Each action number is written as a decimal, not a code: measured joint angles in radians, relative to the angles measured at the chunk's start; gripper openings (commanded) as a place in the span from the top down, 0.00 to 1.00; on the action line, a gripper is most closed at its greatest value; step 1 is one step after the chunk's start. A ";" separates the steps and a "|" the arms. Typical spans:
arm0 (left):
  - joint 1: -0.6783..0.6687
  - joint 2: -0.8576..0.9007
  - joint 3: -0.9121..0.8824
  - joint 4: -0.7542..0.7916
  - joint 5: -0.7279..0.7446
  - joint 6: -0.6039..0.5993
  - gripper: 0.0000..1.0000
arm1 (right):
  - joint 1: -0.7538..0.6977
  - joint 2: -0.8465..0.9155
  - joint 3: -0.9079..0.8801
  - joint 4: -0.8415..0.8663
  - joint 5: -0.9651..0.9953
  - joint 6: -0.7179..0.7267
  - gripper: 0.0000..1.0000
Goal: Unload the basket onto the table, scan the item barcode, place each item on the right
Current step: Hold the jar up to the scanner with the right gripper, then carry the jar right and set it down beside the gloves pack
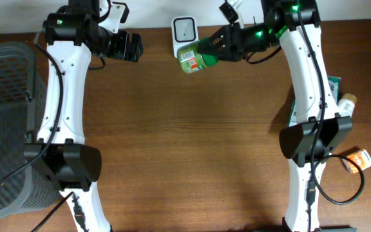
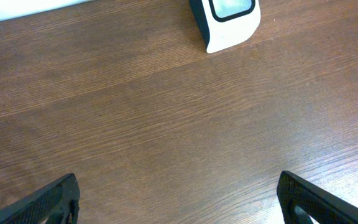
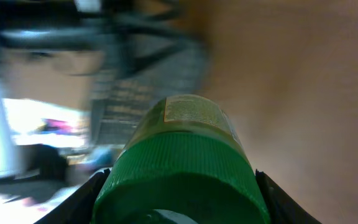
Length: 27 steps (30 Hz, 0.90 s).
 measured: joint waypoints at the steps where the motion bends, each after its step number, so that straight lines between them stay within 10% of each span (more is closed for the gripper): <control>1: 0.000 0.000 0.000 0.000 0.000 0.000 0.01 | 0.005 0.000 0.000 0.023 0.088 -0.001 0.55; 9: 0.000 0.000 0.000 -0.001 0.000 0.000 0.01 | 0.211 0.005 -0.158 0.691 1.036 -0.134 0.59; 17: 0.000 0.000 0.000 0.001 0.000 0.000 0.01 | 0.209 0.021 -0.521 1.482 1.141 -0.512 0.53; 27: 0.000 0.000 0.000 0.000 0.000 0.000 0.01 | 0.215 0.137 -0.553 1.562 1.141 -1.006 0.54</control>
